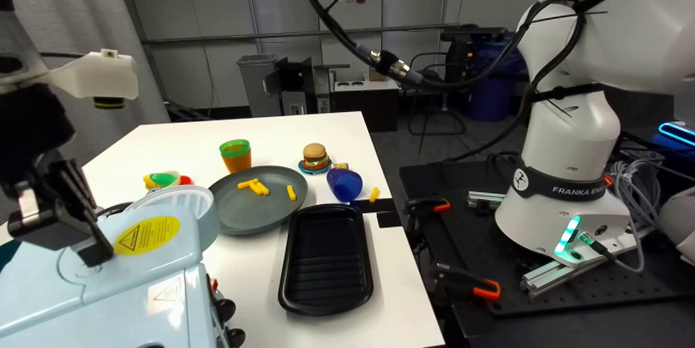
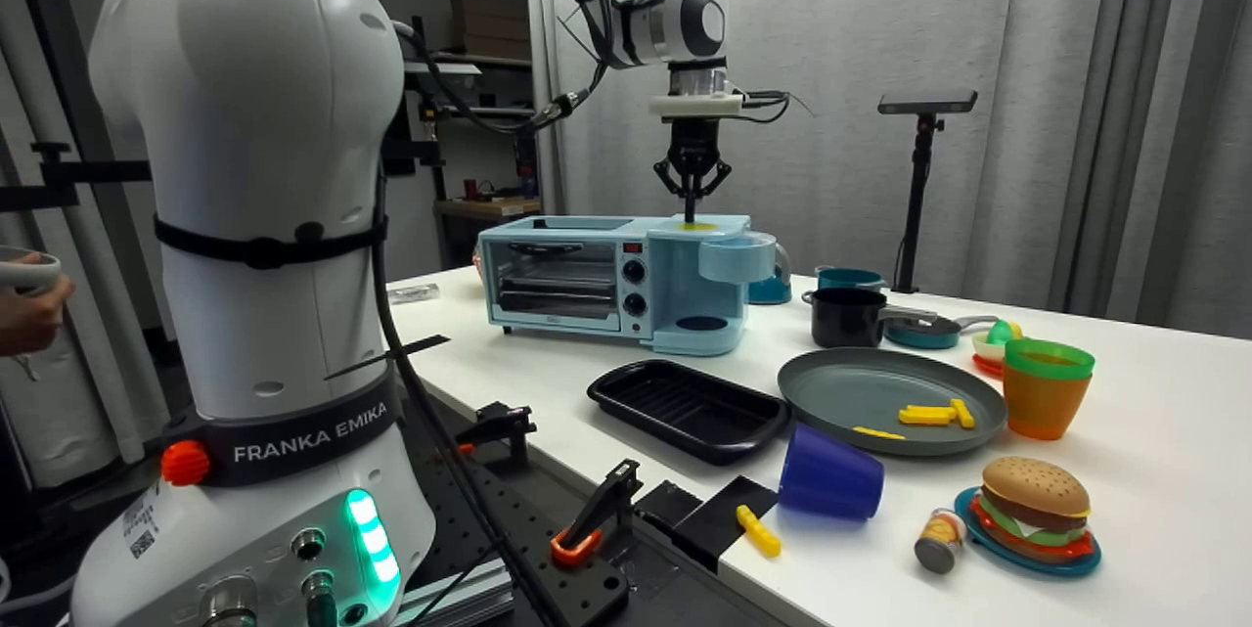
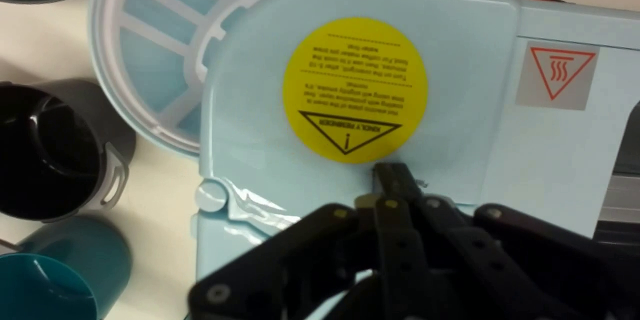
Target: Press the button on the top of the oven
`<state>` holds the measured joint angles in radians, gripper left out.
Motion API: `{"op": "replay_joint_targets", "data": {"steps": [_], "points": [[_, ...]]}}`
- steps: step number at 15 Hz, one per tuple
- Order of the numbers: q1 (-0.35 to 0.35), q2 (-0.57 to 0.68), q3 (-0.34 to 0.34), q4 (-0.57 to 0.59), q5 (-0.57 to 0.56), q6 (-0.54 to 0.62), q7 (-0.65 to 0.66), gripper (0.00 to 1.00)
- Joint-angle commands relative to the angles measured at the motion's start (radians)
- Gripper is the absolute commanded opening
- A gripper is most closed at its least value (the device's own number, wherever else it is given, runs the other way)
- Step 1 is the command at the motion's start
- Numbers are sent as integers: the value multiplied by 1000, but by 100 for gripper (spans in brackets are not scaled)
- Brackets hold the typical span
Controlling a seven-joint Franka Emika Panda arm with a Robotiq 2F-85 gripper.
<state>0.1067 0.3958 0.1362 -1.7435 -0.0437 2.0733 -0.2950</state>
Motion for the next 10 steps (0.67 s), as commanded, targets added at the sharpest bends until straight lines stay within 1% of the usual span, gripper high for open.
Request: {"op": "replay_joint_targets", "data": {"steps": [1, 5, 7, 10], "points": [[-37, 79, -30, -25, -19, 37, -38, 0], [-11, -23, -19, -52, -38, -24, -8, 0], [-1, -87, -17, -69, -62, -82, 8, 0], [-5, -164, -16, -95, -82, -174, 3, 0]]}}
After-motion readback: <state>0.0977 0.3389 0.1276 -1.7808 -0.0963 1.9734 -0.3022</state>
